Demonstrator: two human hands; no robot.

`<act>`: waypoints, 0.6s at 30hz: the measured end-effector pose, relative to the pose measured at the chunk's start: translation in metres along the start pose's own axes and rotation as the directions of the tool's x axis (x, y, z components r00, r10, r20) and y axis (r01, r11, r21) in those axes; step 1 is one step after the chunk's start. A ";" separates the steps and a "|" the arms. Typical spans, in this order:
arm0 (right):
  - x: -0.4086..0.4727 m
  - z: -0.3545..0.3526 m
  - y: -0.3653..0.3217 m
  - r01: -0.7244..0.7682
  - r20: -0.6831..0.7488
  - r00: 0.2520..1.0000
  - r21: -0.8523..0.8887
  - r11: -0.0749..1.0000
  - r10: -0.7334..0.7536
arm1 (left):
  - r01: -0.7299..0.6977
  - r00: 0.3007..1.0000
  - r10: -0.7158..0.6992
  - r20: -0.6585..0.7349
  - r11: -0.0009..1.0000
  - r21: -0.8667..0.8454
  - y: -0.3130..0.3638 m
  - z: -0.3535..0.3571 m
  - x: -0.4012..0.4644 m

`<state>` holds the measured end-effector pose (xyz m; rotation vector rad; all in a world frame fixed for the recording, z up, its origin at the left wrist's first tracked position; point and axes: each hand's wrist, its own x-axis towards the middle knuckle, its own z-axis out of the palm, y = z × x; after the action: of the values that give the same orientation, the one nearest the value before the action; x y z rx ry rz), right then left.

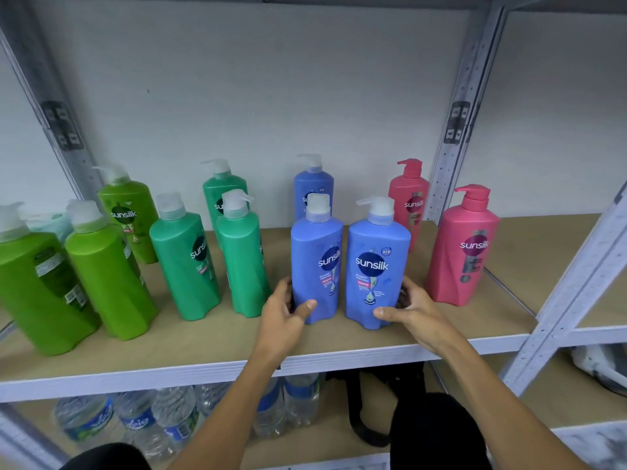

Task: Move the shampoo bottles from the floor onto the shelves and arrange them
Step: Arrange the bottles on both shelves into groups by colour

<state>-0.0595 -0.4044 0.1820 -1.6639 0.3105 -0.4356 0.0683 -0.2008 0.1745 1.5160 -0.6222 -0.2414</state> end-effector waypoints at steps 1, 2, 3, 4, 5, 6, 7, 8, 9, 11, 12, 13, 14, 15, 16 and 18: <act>-0.002 -0.001 0.001 0.011 0.001 1.000 -0.001 1.000 -0.011 | -0.008 1.000 0.008 0.028 1.000 -0.003 0.001 -0.001 -0.001; -0.003 -0.001 0.002 0.023 -0.004 1.000 -0.001 1.000 -0.023 | -0.014 0.999 0.014 0.049 1.000 -0.007 0.001 -0.002 -0.001; -0.004 -0.001 0.003 0.036 -0.018 0.999 0.006 0.999 -0.036 | -0.017 0.998 0.017 0.063 1.000 -0.004 0.001 -0.003 -0.001; -0.005 0.000 0.003 0.050 -0.037 0.998 0.019 0.999 -0.049 | -0.019 0.997 0.019 0.069 1.000 0.001 0.001 -0.004 -0.001; -0.005 0.000 0.004 0.063 -0.056 0.997 0.032 0.998 -0.061 | -0.017 0.998 0.017 0.065 1.000 0.003 0.001 -0.004 -0.001; -0.006 0.001 0.004 0.071 -0.071 0.995 0.037 0.997 -0.069 | -0.011 0.999 0.011 0.049 1.000 -0.003 0.000 -0.004 -0.001; -0.007 0.003 0.003 0.077 -0.076 0.994 0.029 0.997 -0.074 | -0.002 1.000 0.002 0.027 1.000 -0.014 -0.002 -0.004 -0.001; -0.008 0.004 0.002 0.079 -0.073 0.994 0.008 0.997 -0.078 | 0.005 1.000 -0.005 0.011 1.000 -0.028 -0.002 -0.004 -0.001; -0.008 0.007 0.001 0.079 -0.071 0.994 -0.025 0.997 -0.081 | 0.007 1.000 -0.007 0.004 0.999 -0.036 -0.002 -0.004 -0.002; -0.007 0.011 0.001 0.080 -0.086 0.992 -0.087 0.993 -0.088 | 0.002 1.000 -0.001 0.005 0.999 -0.048 -0.001 -0.003 -0.002; -0.006 0.013 0.002 0.080 -0.102 0.991 -0.103 0.991 -0.091 | -0.004 1.000 0.005 0.009 0.999 -0.055 -0.001 -0.004 -0.003; -0.005 0.014 0.004 0.080 -0.122 0.988 -0.117 0.990 -0.094 | -0.012 1.000 0.014 0.019 0.998 -0.061 0.000 -0.004 -0.004; -0.005 0.014 0.005 0.078 -0.144 0.985 -0.134 0.988 -0.097 | -0.021 0.999 0.022 0.029 0.998 -0.064 0.000 -0.003 -0.006; -0.004 0.015 0.006 0.073 -0.165 0.981 -0.153 0.986 -0.098 | -0.025 0.999 0.027 0.029 0.999 -0.047 -0.001 -0.001 -0.006; -0.004 0.015 0.005 0.066 -0.180 0.979 -0.168 0.984 -0.097 | -0.024 1.000 0.024 0.011 1.000 -0.007 0.000 0.001 -0.006; -0.005 0.016 0.006 0.055 -0.200 0.976 -0.181 0.982 -0.091 | -0.006 0.998 0.012 -0.062 0.995 0.099 0.001 0.008 -0.007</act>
<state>-0.0560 -0.3891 0.1743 -1.8085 0.4531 -0.6554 0.0586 -0.2038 0.1736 1.6092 -0.5984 -0.1579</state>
